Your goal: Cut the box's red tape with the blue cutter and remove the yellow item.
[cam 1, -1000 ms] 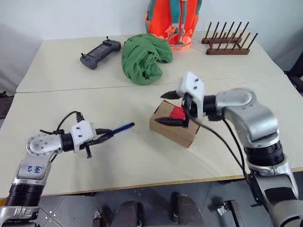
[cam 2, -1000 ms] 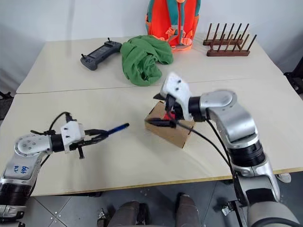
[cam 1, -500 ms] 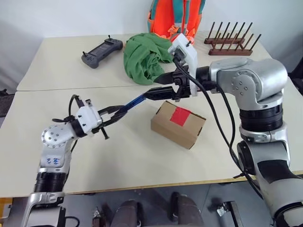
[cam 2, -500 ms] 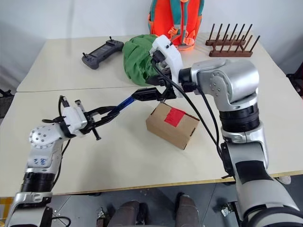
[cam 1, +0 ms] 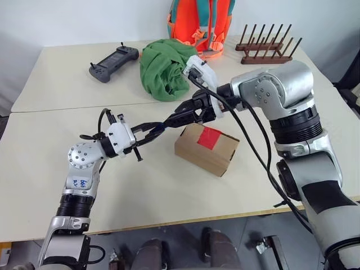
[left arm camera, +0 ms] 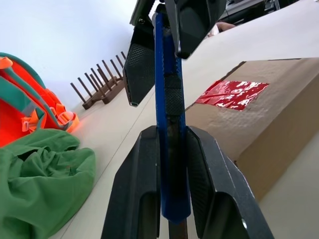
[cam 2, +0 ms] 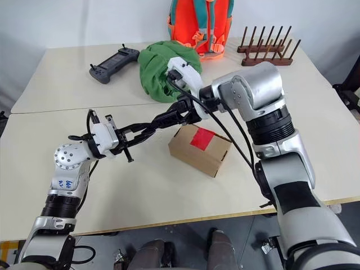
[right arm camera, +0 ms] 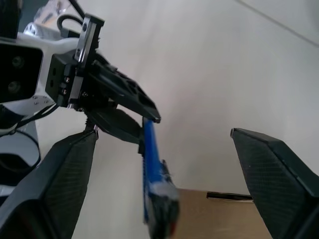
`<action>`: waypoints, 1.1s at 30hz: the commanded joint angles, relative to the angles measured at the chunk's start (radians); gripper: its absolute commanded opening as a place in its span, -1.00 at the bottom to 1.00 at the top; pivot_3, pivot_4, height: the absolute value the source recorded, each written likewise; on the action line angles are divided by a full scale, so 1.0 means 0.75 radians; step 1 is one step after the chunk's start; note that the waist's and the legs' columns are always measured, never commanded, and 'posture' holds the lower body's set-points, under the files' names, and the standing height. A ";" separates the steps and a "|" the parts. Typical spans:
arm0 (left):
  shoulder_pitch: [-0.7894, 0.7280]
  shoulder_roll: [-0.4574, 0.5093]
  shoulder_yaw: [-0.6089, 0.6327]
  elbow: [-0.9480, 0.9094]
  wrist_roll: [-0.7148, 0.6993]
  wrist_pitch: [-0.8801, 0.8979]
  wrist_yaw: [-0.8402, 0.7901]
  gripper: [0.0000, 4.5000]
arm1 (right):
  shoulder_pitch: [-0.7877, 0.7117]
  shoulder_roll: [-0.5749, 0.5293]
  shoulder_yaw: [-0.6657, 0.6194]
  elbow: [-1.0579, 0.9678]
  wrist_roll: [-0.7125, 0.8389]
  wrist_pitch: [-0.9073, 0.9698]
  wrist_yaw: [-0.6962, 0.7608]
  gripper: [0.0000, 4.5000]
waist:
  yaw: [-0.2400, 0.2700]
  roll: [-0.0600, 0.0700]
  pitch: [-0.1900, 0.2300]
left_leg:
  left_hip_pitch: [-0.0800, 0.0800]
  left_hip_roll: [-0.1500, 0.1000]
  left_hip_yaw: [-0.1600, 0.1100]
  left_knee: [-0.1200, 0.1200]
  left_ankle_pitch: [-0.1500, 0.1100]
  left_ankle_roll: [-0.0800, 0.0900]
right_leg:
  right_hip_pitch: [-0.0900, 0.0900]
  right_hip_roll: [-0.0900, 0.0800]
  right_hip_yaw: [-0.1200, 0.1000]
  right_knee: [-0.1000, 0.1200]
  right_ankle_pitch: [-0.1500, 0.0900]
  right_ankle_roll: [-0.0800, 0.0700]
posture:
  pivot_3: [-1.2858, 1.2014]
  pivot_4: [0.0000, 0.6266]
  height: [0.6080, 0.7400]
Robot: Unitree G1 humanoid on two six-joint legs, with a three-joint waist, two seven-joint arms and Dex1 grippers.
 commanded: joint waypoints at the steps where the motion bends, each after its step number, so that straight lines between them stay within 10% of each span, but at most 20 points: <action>1: 0.005 0.000 0.007 -0.046 -0.010 -0.024 0.015 -0.82 | -0.038 -0.007 0.023 -0.014 0.002 0.002 0.027 0.43 | 0.001 0.000 0.000 | 0.000 0.000 0.000 0.000 0.000 0.000 | 0.000 0.000 0.000 0.000 0.000 0.000 | 0.03 -0.52 1.00; 10: 0.043 0.003 0.006 -0.093 -0.009 -0.014 0.035 -0.82 | -0.025 -0.027 0.040 -0.039 0.003 0.002 0.041 -0.90 | 0.001 0.000 0.000 | 0.000 0.000 0.000 0.000 0.000 0.000 | 0.000 0.000 0.000 0.000 0.000 0.000 | 0.03 -0.52 1.00; 17: 0.041 0.017 0.008 -0.088 0.010 0.051 0.081 -0.82 | -0.007 -0.044 0.029 -0.092 0.011 0.007 0.041 -0.93 | 0.002 0.000 0.000 | 0.000 0.000 -0.001 0.001 0.000 0.000 | 0.000 0.000 0.000 0.000 0.000 0.000 | 0.03 -0.52 1.00; 29: -0.025 0.106 0.113 -0.030 0.027 0.228 0.216 0.88 | -0.025 -0.076 -0.066 -0.055 -0.018 -0.081 -0.037 -0.93 | 0.001 0.000 0.000 | 0.000 0.000 0.000 0.001 0.000 0.000 | 0.000 0.000 0.000 0.001 0.000 0.000 | 0.03 -0.52 1.00; 33: 0.021 0.199 0.190 -0.050 -0.029 0.297 0.182 1.00 | -0.034 -0.092 -0.096 -0.026 -0.038 -0.121 -0.057 -0.93 | -0.005 0.000 0.000 | 0.000 0.000 0.000 0.001 0.000 0.000 | 0.000 0.000 0.000 0.001 0.000 0.000 | 0.03 -0.52 1.00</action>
